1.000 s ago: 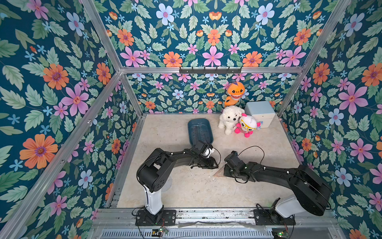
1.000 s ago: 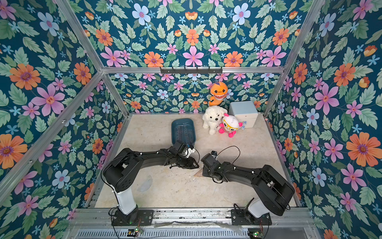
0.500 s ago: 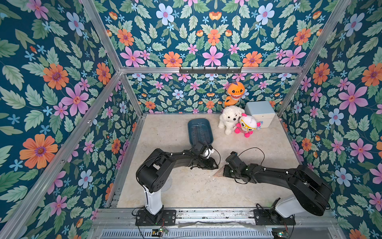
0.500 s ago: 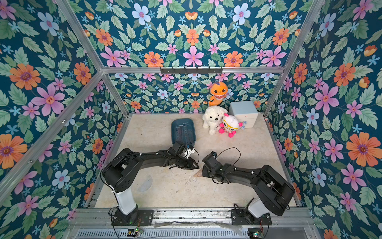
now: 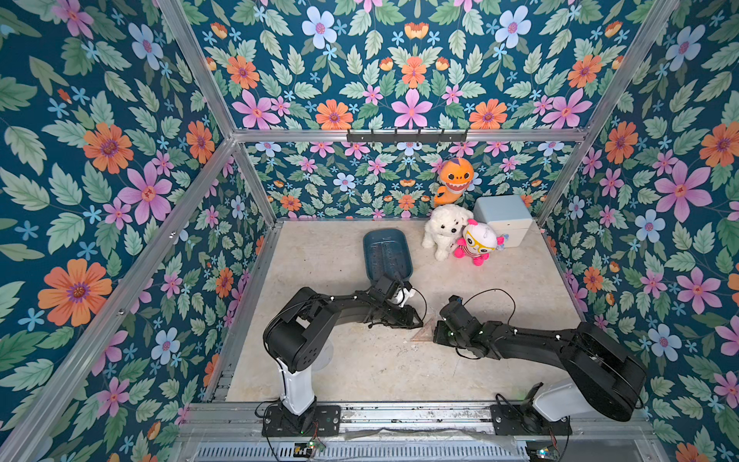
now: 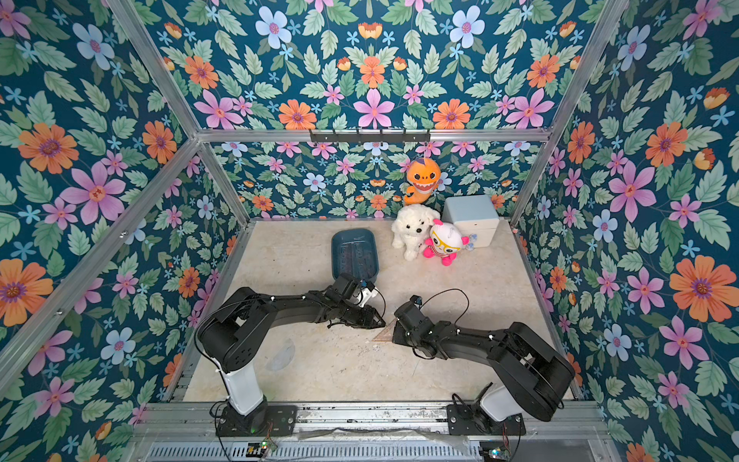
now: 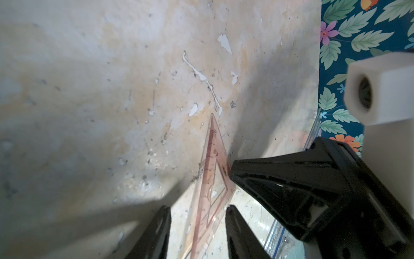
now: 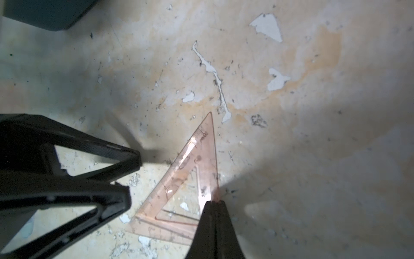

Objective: Put the scattered rulers into the storage box
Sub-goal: Pick up the ruler from the center of the board.

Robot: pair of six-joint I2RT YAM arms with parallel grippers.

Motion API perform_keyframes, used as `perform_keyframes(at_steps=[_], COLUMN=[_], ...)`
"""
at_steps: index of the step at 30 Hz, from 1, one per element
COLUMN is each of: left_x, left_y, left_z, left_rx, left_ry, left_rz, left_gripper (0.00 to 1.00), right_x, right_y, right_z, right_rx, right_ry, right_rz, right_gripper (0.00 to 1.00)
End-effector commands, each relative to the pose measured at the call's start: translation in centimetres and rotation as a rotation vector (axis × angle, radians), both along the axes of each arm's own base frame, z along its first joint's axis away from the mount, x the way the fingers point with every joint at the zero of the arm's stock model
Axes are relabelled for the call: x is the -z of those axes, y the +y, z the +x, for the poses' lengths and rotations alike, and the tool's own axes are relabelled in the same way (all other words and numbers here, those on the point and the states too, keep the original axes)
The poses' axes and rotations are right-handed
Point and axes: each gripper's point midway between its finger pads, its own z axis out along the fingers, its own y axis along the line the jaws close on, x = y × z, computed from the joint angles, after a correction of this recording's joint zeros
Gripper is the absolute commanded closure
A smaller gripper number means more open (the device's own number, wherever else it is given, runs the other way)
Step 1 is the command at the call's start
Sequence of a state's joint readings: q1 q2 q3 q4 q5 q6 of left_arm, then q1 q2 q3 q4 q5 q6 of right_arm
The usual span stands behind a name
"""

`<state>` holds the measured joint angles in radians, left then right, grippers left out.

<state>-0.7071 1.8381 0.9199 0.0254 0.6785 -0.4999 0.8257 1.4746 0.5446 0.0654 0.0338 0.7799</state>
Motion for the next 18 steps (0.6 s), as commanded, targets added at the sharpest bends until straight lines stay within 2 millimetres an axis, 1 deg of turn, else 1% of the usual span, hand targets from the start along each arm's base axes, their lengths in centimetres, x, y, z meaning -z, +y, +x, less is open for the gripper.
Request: perform_keyframes(at_steps=[1,7,12,15,18], left_x=[1.6,1.7,2.0,2.3,2.4], left_y=[1.7,2.7,3.3,3.9,4.5], left_z=[-1.9,-3.9,-5.1,-5.4,-5.1], left_rx=[-0.009,-0.007,-0.010,-0.012,-0.029], left_ry=[0.093,0.166,0.215,0.225,0.211], left_rz=[0.080,0.089,0.096,0.124,0.156], left_gripper=[0.53,0.52,0.52,0.52,0.52], right_x=[1.3,1.5,1.7,1.6,1.2], right_y=[-1.0,-1.1,-1.0,-1.0,-1.0], right_z=[-1.0,-1.1,-1.2,-1.3,-1.3], right_rx=[0.011,0.012,0.008,0.009,0.011], right_ry=[0.042,0.041,0.042,0.041,0.032], right_rz=[-0.037,-0.028,-0.018,-0.010,0.001], right_gripper=[0.94,0.94,0.94,0.94,0.94])
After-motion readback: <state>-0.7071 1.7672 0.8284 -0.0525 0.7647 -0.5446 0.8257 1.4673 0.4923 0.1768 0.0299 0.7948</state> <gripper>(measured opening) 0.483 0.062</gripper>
